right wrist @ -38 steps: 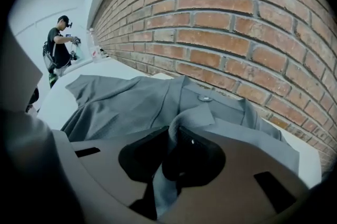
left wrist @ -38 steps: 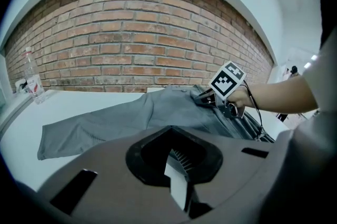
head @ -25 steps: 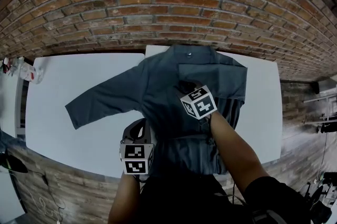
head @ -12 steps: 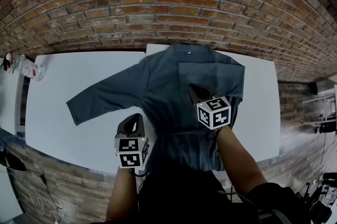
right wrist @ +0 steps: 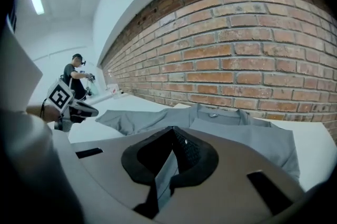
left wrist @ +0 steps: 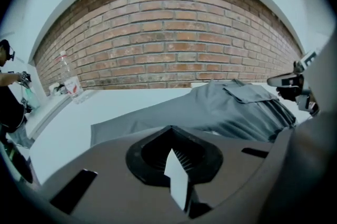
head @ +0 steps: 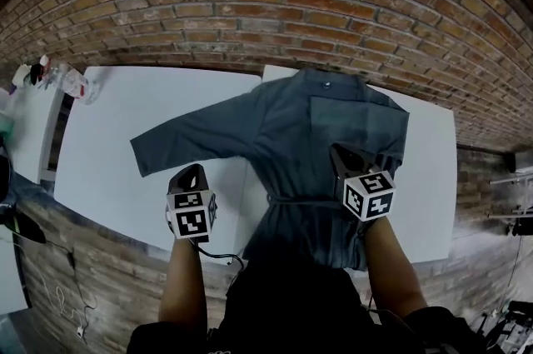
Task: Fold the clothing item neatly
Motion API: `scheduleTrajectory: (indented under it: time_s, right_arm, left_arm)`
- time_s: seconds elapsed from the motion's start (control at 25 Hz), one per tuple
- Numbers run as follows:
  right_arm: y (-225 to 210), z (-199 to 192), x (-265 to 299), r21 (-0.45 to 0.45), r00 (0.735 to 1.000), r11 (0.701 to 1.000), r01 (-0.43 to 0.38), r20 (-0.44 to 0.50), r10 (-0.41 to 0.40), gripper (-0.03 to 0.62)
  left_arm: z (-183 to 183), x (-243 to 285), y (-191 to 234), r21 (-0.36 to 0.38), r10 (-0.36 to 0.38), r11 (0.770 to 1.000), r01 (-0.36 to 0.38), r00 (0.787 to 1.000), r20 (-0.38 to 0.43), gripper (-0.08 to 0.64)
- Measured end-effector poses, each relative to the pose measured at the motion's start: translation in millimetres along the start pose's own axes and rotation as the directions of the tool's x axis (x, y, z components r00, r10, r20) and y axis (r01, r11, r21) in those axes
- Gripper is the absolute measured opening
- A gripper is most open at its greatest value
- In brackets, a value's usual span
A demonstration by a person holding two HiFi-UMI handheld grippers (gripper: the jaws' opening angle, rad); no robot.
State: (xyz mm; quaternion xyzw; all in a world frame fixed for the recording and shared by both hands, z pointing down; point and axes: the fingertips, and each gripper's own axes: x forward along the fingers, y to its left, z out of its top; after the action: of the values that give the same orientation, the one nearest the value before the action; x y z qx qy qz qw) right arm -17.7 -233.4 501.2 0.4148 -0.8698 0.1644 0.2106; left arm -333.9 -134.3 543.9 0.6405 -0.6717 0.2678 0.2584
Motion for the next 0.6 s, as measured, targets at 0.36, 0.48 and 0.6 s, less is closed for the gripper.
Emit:
scheduleTrajectory:
  time_s: [0.36,0.48,0.6]
  right_arm:
    - [28.5,2.1,7.3,-0.087,0.999,0.996,-0.034,-0.017,0.032,0.002]
    - [36.6,4.0,13.1,-0.107,0.999,0.993,-0.046,-0.024,0.043,0.002]
    - [45.3,1.3,18.7,-0.140,0.998,0.989,-0.055,-0.043,0.050,0.002]
  left_arm:
    - [-19.7,-17.2,147.2,-0.060,0.275,0.958,-0.280,0.959,-0.069,-0.009]
    - [-22.5,-17.2,174.3,-0.075,0.325,0.941,-0.331,0.943,-0.078,-0.009]
    - [-26.5,-6.7,193.3,-0.042,0.349,0.934,-0.354,0.933,-0.089,-0.009]
